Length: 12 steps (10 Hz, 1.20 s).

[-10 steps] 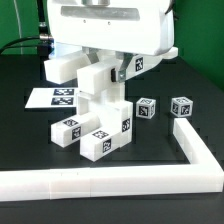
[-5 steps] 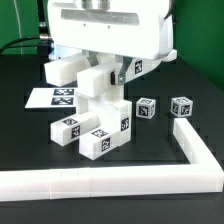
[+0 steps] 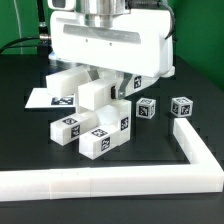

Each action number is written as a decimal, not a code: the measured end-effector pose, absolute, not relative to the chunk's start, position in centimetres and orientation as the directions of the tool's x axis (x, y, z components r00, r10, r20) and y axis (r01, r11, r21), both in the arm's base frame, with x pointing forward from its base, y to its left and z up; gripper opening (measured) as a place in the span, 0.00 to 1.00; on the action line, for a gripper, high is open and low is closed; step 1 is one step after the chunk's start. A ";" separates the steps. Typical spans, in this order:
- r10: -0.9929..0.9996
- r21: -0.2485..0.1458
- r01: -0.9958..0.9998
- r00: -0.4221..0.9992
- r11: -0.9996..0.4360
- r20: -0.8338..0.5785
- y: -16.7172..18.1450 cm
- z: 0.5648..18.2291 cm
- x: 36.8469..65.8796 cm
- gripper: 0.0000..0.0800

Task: Assemble chair

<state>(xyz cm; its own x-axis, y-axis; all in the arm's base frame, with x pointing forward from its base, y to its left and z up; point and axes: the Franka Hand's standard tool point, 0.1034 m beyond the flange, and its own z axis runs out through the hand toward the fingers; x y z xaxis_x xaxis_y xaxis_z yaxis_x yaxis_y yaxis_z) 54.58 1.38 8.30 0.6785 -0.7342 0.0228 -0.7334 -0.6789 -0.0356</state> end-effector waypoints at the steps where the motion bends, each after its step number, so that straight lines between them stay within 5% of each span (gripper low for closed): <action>1: -0.732 -0.032 -0.731 0.681 -0.682 0.024 1.3 8.0 54.5 0.36; 9: -0.723 -0.038 -0.722 0.689 -0.691 0.051 1.0 7.3 54.9 0.36; 10: -0.722 -0.036 -0.721 0.690 -0.692 0.050 1.0 7.2 54.9 0.59; 11: -0.720 -0.035 -0.719 0.692 -0.694 0.051 0.9 7.1 54.9 0.59; 12: -0.718 -0.034 -0.717 0.694 -0.696 0.051 0.8 7.1 54.9 0.75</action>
Offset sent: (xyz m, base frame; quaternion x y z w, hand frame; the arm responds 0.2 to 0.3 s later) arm 0.0001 -0.0006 -0.0125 0.0054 0.0094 -0.0024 0.9999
